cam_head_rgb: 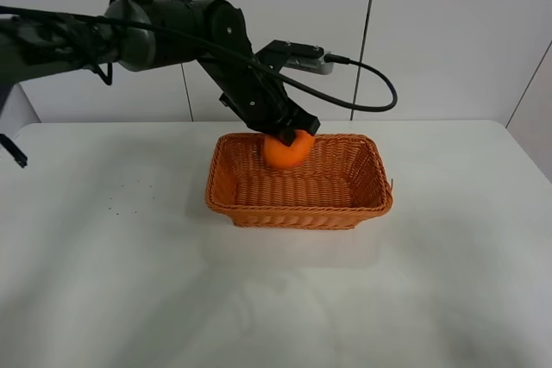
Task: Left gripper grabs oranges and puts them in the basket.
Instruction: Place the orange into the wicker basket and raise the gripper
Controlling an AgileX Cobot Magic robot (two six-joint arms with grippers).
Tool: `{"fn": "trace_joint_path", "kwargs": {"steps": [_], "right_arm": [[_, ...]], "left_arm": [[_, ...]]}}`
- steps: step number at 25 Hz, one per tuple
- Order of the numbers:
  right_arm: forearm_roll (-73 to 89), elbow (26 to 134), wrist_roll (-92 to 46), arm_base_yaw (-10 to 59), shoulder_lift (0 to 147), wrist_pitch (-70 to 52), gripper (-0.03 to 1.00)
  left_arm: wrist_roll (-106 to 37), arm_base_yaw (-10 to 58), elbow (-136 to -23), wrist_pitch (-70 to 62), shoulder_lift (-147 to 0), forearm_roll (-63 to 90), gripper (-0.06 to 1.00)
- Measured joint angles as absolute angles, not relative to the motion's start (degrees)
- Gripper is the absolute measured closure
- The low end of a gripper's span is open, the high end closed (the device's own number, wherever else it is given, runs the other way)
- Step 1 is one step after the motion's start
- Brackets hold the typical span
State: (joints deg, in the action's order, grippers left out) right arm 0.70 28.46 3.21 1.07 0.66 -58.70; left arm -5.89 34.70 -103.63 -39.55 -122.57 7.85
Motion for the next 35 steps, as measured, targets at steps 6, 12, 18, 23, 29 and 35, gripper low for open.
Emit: {"fn": "trace_joint_path", "kwargs": {"steps": [6,12,18,23,29,35], "right_arm": [[0.7,28.5,3.2,1.1,0.7,-58.7,0.27],[0.7,28.5,3.2,1.1,0.7,-58.7,0.27],[0.7,28.5,3.2,1.1,0.7,-58.7,0.27],[0.7,28.5,3.2,1.1,0.7,-58.7,0.27],[0.7,28.5,3.2,1.1,0.7,-58.7,0.27],[0.7,28.5,3.2,1.1,0.7,-58.7,0.27]], "left_arm": [[-6.9,34.8,-107.8,-39.6,-127.3,11.3,0.70],[-7.6,34.8,-108.2,-39.6,-129.8,11.5,0.70],[-8.1,34.8,-108.2,-39.5,-131.8,11.7,0.70],[-8.1,34.8,-108.2,-39.4,-133.4,11.8,0.70],[-8.1,34.8,-108.2,-39.4,-134.3,11.8,0.70],[-8.1,34.8,-108.2,-39.2,-134.4,11.8,0.70]]}}
